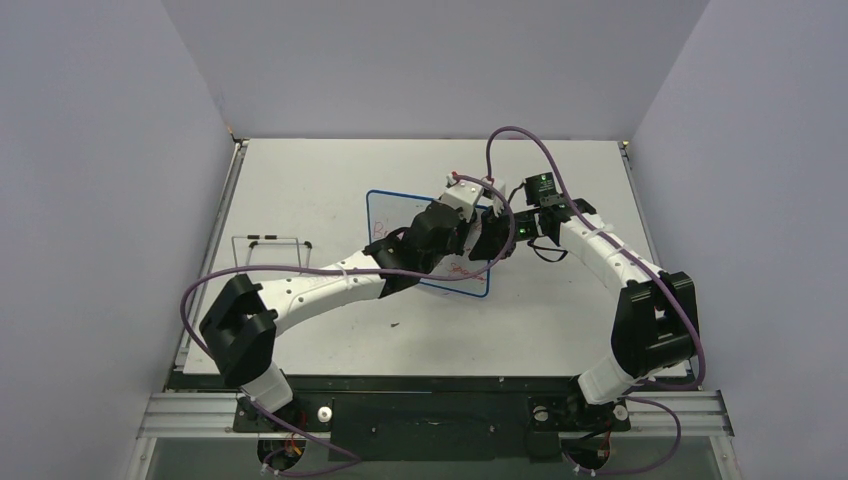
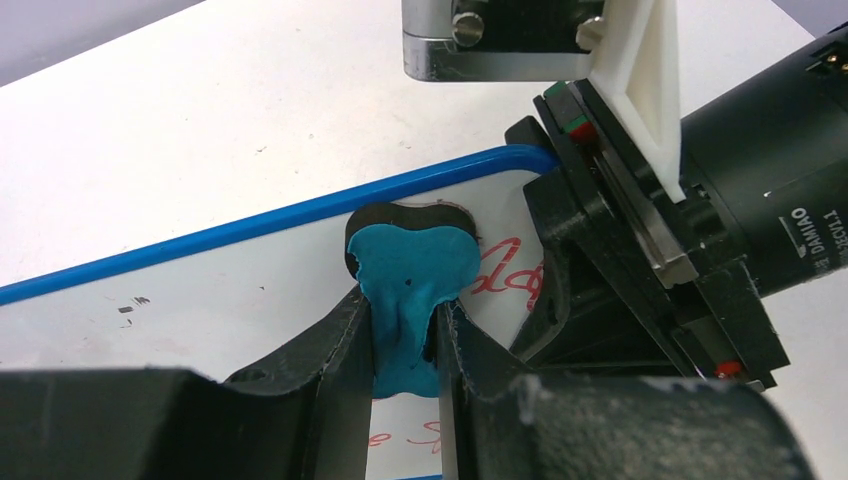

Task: Erase the whiteboard
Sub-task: Erase the whiteboard at the whiteboard stand.

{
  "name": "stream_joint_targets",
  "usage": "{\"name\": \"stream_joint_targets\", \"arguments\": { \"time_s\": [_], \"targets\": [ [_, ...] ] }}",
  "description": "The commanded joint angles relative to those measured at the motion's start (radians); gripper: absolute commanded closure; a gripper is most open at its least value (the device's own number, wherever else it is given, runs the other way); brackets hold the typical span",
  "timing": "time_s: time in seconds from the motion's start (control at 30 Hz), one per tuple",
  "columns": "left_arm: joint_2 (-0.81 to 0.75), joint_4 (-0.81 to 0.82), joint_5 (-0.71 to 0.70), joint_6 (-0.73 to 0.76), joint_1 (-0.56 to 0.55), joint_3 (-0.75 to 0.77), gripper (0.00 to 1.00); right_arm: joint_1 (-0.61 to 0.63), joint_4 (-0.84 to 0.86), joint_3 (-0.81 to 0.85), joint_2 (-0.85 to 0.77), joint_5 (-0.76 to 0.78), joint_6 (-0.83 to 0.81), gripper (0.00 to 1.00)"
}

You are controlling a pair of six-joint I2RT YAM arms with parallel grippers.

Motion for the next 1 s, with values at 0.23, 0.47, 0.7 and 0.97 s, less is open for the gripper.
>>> {"name": "stream_joint_targets", "arguments": {
  "time_s": [0.23, 0.47, 0.7, 0.97],
  "targets": [
    [-0.027, 0.024, 0.111, 0.053, -0.007, -0.070, 1.00, 0.024, 0.003, -0.001, -0.052, -0.081, -0.029, 1.00],
    [-0.015, 0.008, 0.138, 0.094, -0.033, -0.089, 1.00, 0.024, 0.004, -0.001, -0.050, -0.078, -0.030, 1.00],
    [0.021, -0.022, 0.074, 0.118, -0.034, 0.008, 1.00, 0.024, 0.002, -0.001, -0.050, -0.078, -0.029, 1.00],
    [0.053, -0.067, 0.046, 0.100, -0.003, 0.122, 1.00, 0.022, 0.002, -0.002, -0.053, -0.081, -0.029, 1.00]
  ]
}}
